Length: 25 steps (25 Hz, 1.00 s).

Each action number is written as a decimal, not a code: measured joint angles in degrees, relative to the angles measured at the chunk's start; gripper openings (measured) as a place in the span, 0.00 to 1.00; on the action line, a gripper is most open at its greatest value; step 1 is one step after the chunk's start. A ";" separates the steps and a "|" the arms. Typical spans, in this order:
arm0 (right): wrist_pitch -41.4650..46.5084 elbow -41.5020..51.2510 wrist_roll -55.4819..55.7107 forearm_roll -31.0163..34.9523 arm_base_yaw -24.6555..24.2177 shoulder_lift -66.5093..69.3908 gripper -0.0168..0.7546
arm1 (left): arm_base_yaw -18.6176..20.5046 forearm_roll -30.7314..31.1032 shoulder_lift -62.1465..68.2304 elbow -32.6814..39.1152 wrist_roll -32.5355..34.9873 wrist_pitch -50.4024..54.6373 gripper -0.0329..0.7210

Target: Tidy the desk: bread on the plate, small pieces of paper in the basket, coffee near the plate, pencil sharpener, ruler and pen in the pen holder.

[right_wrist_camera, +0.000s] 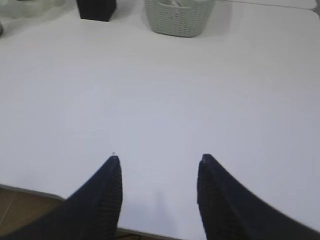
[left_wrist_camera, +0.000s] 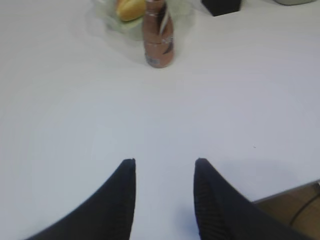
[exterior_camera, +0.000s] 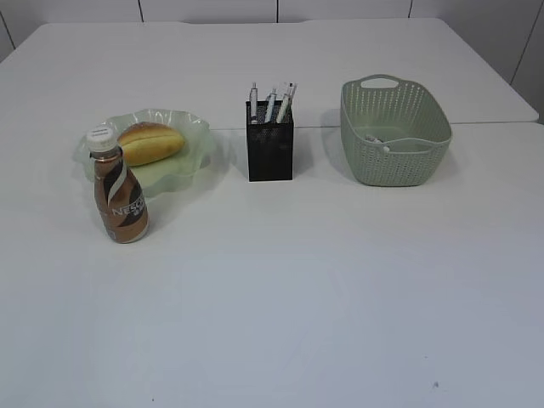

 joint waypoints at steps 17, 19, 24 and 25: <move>0.00 0.00 0.00 0.00 -6.00 0.00 0.53 | 7.65 0.00 0.00 0.00 -0.13 0.00 0.40; 0.00 0.00 0.00 0.00 -6.00 0.00 0.53 | 7.65 0.00 0.00 0.00 -0.13 0.00 0.40; 0.00 0.00 0.00 0.00 -6.00 0.00 0.53 | 7.65 0.00 0.00 0.00 -0.13 0.00 0.40; 0.00 0.00 0.00 0.00 -6.00 0.00 0.53 | 7.65 0.00 0.00 0.00 -0.13 0.00 0.40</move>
